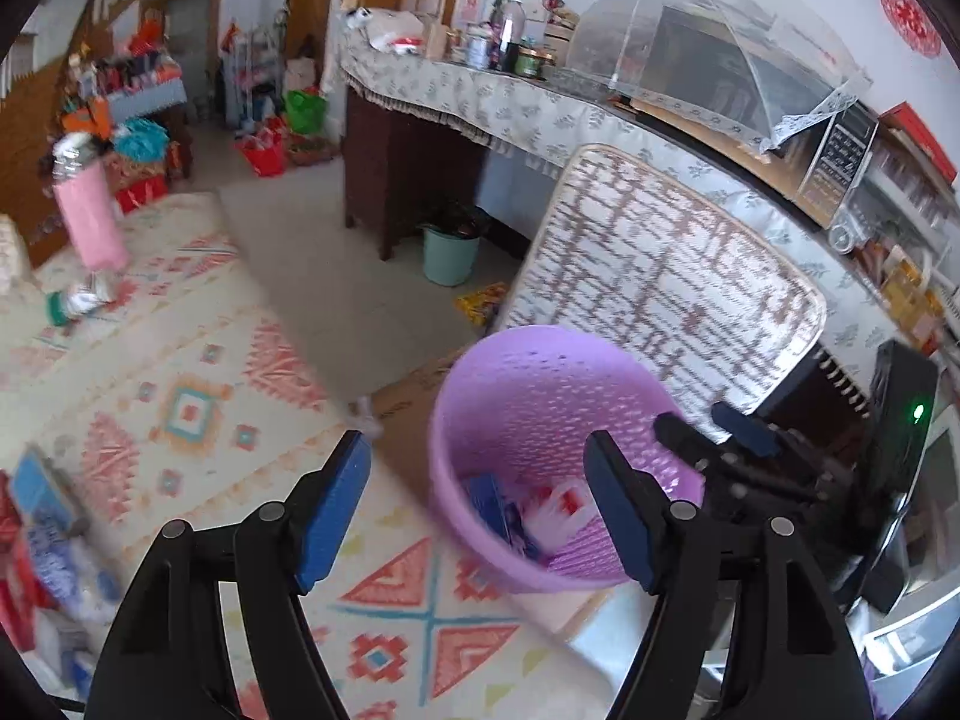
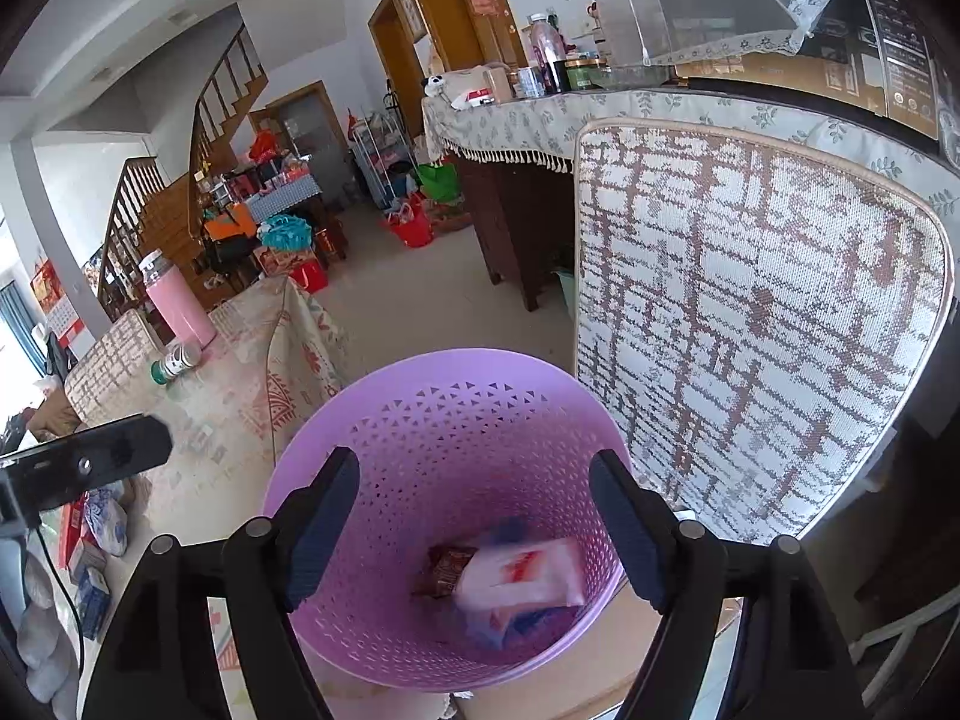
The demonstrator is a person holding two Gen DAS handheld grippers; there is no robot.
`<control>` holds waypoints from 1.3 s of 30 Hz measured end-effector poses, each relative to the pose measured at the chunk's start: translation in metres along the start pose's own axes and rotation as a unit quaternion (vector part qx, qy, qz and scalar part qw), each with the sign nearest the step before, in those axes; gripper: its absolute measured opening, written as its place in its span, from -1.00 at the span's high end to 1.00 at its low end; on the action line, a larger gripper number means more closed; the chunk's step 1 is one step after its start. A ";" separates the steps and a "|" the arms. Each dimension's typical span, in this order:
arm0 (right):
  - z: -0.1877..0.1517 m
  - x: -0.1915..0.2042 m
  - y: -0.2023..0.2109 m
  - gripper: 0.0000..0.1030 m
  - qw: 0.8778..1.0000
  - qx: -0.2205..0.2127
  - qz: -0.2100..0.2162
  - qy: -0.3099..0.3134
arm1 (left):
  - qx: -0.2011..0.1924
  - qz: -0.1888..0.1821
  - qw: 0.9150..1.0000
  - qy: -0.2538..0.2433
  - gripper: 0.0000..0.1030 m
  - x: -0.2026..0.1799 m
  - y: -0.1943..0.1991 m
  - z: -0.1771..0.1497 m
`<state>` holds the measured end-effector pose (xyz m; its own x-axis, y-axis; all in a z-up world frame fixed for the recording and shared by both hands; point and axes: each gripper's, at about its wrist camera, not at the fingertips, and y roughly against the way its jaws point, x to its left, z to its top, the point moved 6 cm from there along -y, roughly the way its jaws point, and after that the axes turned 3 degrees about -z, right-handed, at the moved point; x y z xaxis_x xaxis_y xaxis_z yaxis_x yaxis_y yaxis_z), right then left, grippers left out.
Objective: Collect trash
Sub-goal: 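Return both tools to the table, then grasp the long red ointment box with the left tool while the right tool grasps a tissue pack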
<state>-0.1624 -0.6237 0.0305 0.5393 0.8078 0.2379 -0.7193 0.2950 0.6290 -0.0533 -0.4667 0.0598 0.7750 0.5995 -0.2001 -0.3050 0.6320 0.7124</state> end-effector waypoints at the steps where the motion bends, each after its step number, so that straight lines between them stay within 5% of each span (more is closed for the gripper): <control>1: 0.000 0.002 0.002 -0.61 1.000 -0.001 0.002 0.000 | -0.002 0.005 1.000 0.001 -0.41 0.004 0.006 -0.004; 9: -0.009 0.039 0.026 -0.65 0.999 -0.017 0.021 0.022 | -0.022 0.053 0.998 0.016 -0.41 0.046 0.060 -0.036; 15: -0.025 0.086 0.041 -0.72 0.997 -0.032 0.031 0.065 | -0.045 0.124 0.990 0.040 -0.42 0.112 0.116 -0.065; 19: -0.043 0.122 0.040 -0.72 0.995 -0.006 0.062 0.078 | -0.048 0.197 0.976 0.074 -0.42 0.179 0.152 -0.090; 25: -0.069 0.179 0.033 -0.72 0.989 0.031 0.095 0.108 | -0.052 0.297 0.943 0.139 -0.42 0.281 0.190 -0.126; 29: -0.089 0.220 0.025 -0.72 0.980 0.070 0.134 0.128 | -0.031 0.303 0.937 0.172 -0.42 0.331 0.183 -0.142; 39: -0.157 0.329 0.002 -0.73 0.944 0.188 0.225 0.149 | -0.003 0.270 0.944 0.188 -0.49 0.370 0.141 -0.149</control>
<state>-0.0553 -0.2769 -0.0064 0.0285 0.9328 0.3592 -0.6097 -0.2686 0.7457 0.1083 -0.0825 -0.0145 0.2547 0.9664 -0.0344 -0.6042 0.1868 0.7746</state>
